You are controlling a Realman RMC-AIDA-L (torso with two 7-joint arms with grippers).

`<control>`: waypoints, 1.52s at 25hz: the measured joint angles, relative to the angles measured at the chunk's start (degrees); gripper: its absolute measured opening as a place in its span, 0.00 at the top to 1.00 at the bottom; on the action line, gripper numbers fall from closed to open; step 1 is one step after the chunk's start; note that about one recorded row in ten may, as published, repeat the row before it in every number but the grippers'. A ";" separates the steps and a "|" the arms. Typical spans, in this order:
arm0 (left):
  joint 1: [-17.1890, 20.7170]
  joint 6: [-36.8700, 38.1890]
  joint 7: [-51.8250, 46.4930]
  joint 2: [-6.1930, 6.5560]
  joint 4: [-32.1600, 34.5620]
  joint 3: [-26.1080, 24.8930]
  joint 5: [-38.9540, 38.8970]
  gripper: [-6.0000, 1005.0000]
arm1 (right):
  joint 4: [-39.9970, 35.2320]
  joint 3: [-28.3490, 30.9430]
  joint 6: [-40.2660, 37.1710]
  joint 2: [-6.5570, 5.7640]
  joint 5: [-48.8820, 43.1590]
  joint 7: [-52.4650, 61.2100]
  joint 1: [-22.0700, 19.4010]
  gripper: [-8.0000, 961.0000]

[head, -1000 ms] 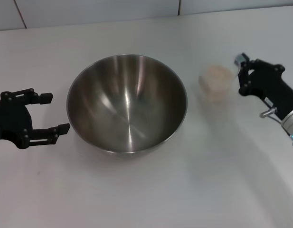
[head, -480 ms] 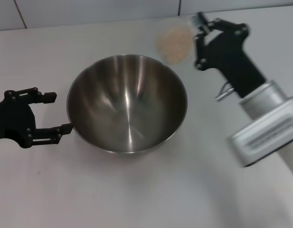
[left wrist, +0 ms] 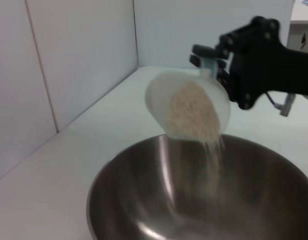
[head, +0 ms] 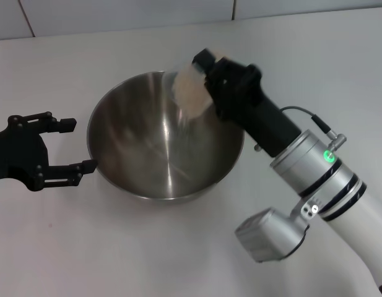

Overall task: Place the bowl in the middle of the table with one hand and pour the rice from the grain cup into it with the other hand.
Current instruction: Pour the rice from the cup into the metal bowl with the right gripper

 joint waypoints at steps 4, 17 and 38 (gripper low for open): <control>-0.20 -0.01 0.07 -0.02 0.00 -0.01 0.12 0.18 | 1.32 0.01 2.96 0.04 -2.09 -16.41 -0.36 0.98; -0.58 -0.01 0.14 -0.02 -0.79 -0.01 0.17 0.18 | 5.50 -1.28 6.62 0.04 -3.79 -47.18 -0.05 0.98; -0.83 0.00 0.13 0.00 -0.78 0.00 0.06 0.18 | 14.84 2.23 9.61 0.04 1.90 -41.84 -3.12 0.98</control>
